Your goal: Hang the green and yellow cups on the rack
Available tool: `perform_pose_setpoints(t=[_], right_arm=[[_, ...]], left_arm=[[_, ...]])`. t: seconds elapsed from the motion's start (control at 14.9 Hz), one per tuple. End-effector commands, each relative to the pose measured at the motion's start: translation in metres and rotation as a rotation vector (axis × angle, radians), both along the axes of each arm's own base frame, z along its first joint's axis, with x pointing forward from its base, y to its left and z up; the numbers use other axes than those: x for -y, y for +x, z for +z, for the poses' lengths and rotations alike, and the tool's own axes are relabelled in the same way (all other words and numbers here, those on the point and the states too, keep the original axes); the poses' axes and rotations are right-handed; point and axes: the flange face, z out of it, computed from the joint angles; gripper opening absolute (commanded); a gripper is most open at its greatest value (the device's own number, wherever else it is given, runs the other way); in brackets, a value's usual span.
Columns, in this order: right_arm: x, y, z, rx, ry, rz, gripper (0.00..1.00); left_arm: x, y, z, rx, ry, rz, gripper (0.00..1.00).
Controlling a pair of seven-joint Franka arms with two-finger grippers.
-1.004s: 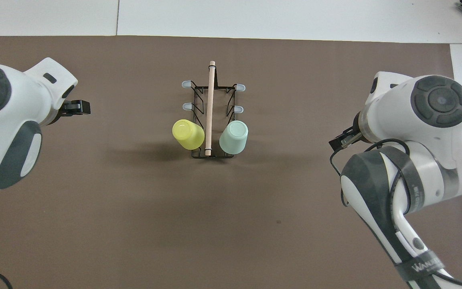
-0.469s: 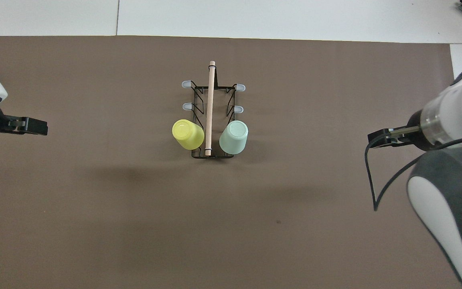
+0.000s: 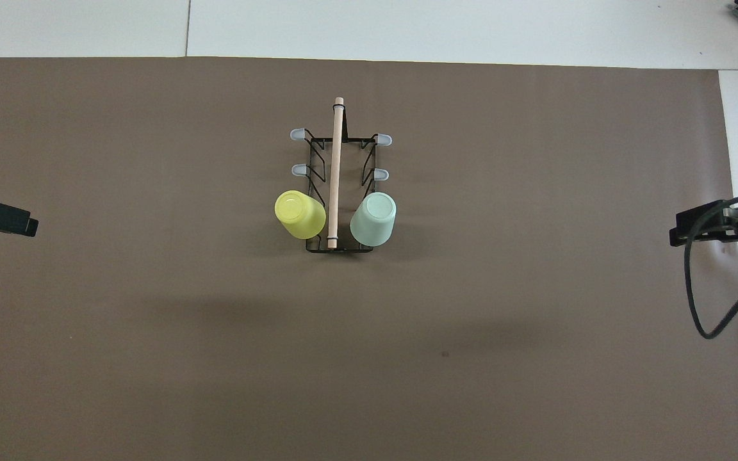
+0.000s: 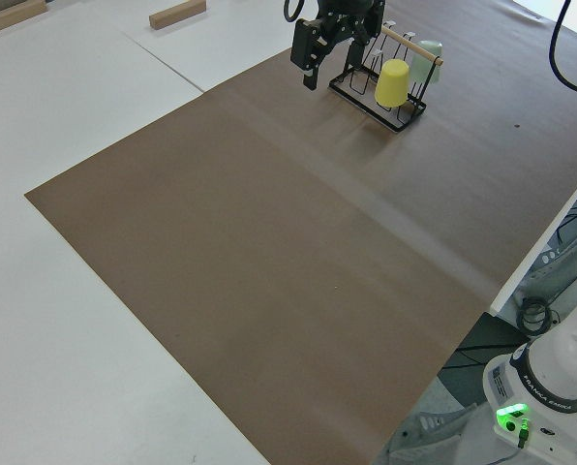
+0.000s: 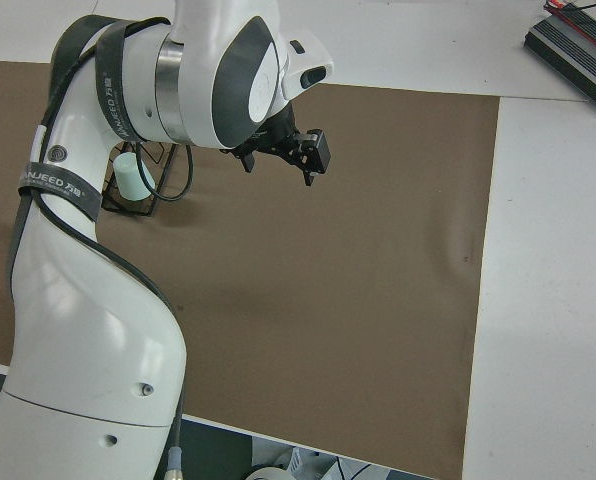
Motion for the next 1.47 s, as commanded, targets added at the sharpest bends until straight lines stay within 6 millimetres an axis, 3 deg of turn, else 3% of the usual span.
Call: perform_pose_setpoints(t=[0.0,0.2,0.33,0.67,1.0,1.41], right_arm=[[0.009,-0.003,-0.005,-0.008,0.019,-0.015,1.0],[0.01,-0.003,-0.004,-0.006,0.028,-0.012,1.0],[0.002,-0.002,-0.002,-0.01,-0.04,0.046,1.0],[-0.005,0.0,0.009,-0.021,-0.047,0.081,1.0],[-0.01,0.0,0.007,-0.031,-0.011,0.083,1.0],[-0.011,0.002,0.009,-0.016,-0.04,0.089,1.0]], left_arm=[[0.014,-0.001,0.016,-0.024,-0.028,-0.028,1.0],[0.031,-0.011,-0.001,-0.034,-0.018,-0.018,1.0],[0.033,-0.005,-0.009,0.019,-0.012,-0.017,1.0],[0.031,0.009,-0.011,0.033,0.031,-0.032,1.0],[0.047,-0.001,-0.014,-0.003,0.047,0.009,1.0],[0.047,-0.001,-0.017,0.001,0.048,0.034,1.0]])
